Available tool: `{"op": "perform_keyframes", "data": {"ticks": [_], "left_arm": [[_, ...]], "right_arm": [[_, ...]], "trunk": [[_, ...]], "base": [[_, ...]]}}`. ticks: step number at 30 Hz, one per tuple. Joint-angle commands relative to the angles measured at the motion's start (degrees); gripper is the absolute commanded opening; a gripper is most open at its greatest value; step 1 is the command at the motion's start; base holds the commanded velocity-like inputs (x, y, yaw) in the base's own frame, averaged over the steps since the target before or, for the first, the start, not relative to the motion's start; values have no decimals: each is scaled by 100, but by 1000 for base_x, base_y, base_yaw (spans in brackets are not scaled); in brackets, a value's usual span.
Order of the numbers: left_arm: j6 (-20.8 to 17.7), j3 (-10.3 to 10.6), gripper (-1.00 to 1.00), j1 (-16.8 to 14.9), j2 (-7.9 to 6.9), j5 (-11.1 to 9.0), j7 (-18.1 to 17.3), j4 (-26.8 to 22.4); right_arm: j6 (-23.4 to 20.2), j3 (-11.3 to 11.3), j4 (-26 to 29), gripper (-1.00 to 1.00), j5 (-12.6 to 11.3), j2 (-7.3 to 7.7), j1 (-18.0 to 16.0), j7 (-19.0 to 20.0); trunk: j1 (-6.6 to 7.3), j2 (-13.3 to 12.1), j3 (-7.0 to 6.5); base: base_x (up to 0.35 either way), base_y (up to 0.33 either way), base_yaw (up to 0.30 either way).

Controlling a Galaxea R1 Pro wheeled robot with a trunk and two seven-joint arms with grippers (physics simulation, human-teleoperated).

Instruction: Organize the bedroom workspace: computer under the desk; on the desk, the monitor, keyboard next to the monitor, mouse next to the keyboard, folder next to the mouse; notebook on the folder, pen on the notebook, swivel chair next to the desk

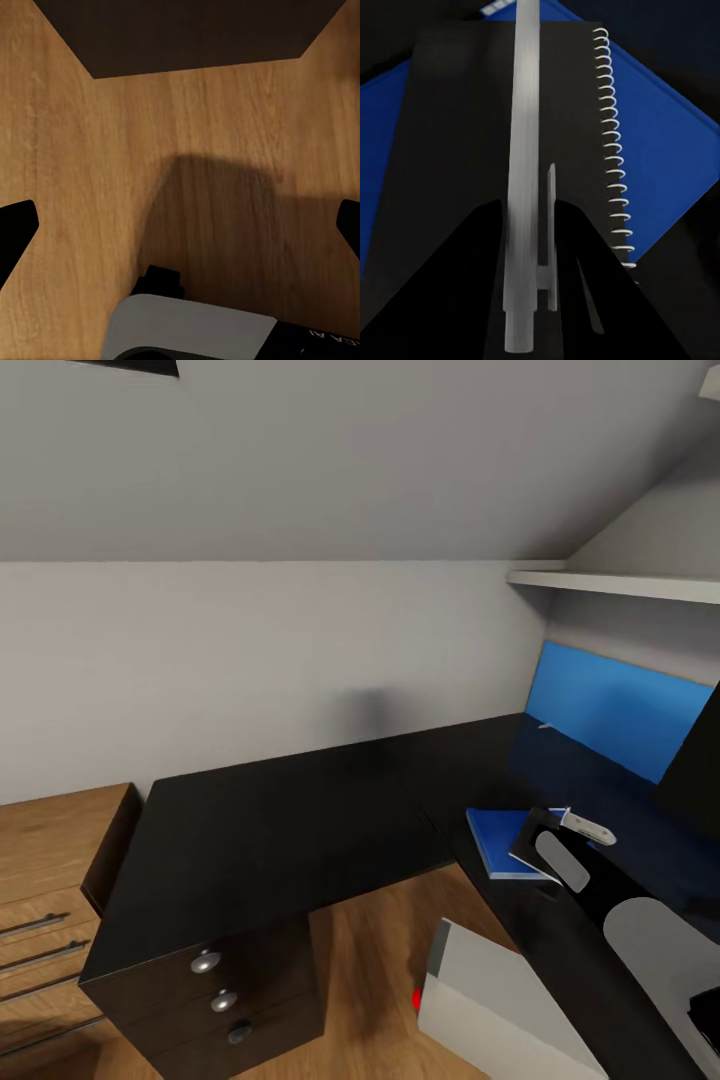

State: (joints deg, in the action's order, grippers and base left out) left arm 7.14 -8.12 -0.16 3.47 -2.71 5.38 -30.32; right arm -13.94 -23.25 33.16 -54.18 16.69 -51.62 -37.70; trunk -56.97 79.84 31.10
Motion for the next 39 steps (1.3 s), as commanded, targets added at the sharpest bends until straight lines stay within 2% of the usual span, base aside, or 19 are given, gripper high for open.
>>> {"op": "perform_keyframes", "data": {"ticks": [1, 7, 24, 25, 27, 39], "left_arm": [[15, -14, 100, -2, 4, -28, -2, -1], [21, -14, 100, -2, 10, -28, -2, 0], [24, -14, 100, -2, 13, -28, -11, 0], [24, -14, 100, -2, 13, -28, -11, 0], [24, -14, 100, -2, 13, -28, -11, 0], [24, -14, 100, -2, 13, -24, -11, 3]], "right_arm": [[-38, -43, 11, -100, -16, 10, -6, -25], [-56, -43, 15, -100, -28, 10, -6, 190], [-135, -40, 24, -100, -15, 10, -6, 210], [-135, -40, 24, 100, -14, 10, -6, 210], [-135, -40, 25, 100, -14, 10, -6, 210], [-134, -40, 39, 100, -14, 10, -6, 210]], "trunk": [[0, 3, 6], [0, 3, 6], [0, 3, 6], [0, 3, 6], [0, 3, 6], [264, -478, -210]], "base": [[0, 0, 0], [0, 0, 0], [0, 0, 0], [0, 0, 0], [0, 0, 0], [0, 0, 0]]}}
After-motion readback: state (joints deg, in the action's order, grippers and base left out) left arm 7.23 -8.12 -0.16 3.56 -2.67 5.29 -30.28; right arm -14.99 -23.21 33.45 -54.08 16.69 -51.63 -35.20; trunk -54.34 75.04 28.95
